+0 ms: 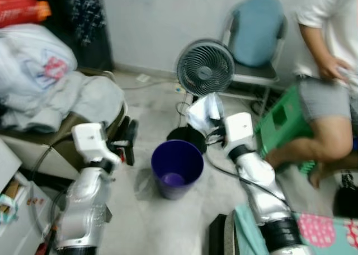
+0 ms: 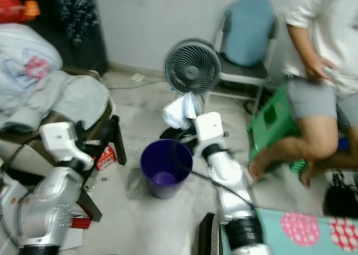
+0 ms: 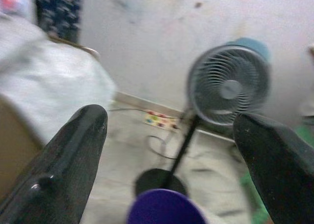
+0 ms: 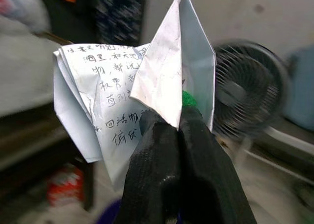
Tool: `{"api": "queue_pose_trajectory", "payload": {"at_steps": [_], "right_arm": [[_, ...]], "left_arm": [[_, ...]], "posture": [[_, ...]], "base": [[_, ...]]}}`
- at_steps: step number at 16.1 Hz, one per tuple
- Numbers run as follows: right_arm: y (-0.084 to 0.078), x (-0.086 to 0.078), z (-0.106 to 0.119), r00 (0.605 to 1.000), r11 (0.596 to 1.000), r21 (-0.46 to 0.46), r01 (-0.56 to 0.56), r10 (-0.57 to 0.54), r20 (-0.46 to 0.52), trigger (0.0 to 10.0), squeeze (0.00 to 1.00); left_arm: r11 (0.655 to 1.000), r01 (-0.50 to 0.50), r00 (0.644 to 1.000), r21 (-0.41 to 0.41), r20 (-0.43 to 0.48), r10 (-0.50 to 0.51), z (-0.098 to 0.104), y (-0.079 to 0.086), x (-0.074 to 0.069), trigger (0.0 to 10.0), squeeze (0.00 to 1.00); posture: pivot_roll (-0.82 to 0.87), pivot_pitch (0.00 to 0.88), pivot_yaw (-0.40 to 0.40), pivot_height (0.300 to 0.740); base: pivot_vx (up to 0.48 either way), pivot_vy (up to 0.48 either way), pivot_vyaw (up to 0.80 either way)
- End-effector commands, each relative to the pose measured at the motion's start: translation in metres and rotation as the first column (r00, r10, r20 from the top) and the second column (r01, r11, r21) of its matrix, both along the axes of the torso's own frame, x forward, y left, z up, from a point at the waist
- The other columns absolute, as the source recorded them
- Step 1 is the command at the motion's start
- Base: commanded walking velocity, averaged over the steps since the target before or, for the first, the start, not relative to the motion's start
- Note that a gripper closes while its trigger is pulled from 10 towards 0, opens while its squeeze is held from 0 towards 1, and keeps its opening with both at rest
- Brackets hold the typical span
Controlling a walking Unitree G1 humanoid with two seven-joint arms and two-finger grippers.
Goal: Clean up the room
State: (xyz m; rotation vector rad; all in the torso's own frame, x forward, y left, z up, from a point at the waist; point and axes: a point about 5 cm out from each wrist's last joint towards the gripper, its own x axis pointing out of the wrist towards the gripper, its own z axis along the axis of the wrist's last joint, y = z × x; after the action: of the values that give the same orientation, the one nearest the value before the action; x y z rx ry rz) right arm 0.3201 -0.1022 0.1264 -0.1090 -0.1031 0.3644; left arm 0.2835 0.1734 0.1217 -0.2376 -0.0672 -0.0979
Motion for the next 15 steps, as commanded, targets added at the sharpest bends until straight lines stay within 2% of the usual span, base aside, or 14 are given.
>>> {"api": "queue_pose_trajectory", "payload": {"at_steps": [1, 2, 8, 11, 15], "right_arm": [[-0.0084, 0.0017, 0.0017, 1.000, 1.000, -0.010, 0.019, -0.019, 0.007, 10.0, 0.00], [-0.0082, 0.0018, 0.0019, 1.000, 1.000, -0.010, 0.019, -0.019, 0.009, 10.0, 0.00], [-0.0137, 0.0031, -0.0003, 0.998, 0.998, 0.019, 0.058, -0.058, -0.017, 10.0, 0.00], [-0.0145, 0.0036, 0.0001, 0.998, 0.998, 0.024, 0.063, -0.063, -0.017, 10.0, 0.00], [-0.0154, 0.0034, 0.0014, 0.998, 0.997, 0.027, 0.067, -0.067, -0.010, 10.0, 0.00]], "left_arm": [[0.999, 0.037, 0.999, -0.008, 0.018, -0.037, 0.0029, -0.0088, 0.0009, 10.0, 0.00], [0.999, 0.045, 0.999, -0.010, 0.023, -0.044, 0.0034, -0.0096, 0.0008, 10.0, 0.00], [0.994, 0.098, 0.994, -0.042, 0.043, -0.096, 0.0053, -0.0133, -0.0007, 10.0, 0.00], [0.993, 0.105, 0.994, -0.048, 0.049, -0.102, 0.0062, -0.0136, -0.0011, 10.0, 0.00], [0.992, 0.111, 0.993, -0.052, 0.052, -0.109, 0.0069, -0.0138, -0.0006, 10.0, 0.00]], "posture": [[0.00, 0.020, -0.091, 0.740], [0.00, 0.017, -0.091, 0.740], [0.00, 0.018, -0.091, 0.740], [-0.01, 0.020, -0.090, 0.740], [-0.01, 0.023, -0.088, 0.740]], "base": [[0.000, 0.000, 0.80], [0.000, 0.000, 0.80], [0.000, 0.000, 0.00], [0.000, 0.000, -0.80], [0.000, 0.000, 0.00]]}}
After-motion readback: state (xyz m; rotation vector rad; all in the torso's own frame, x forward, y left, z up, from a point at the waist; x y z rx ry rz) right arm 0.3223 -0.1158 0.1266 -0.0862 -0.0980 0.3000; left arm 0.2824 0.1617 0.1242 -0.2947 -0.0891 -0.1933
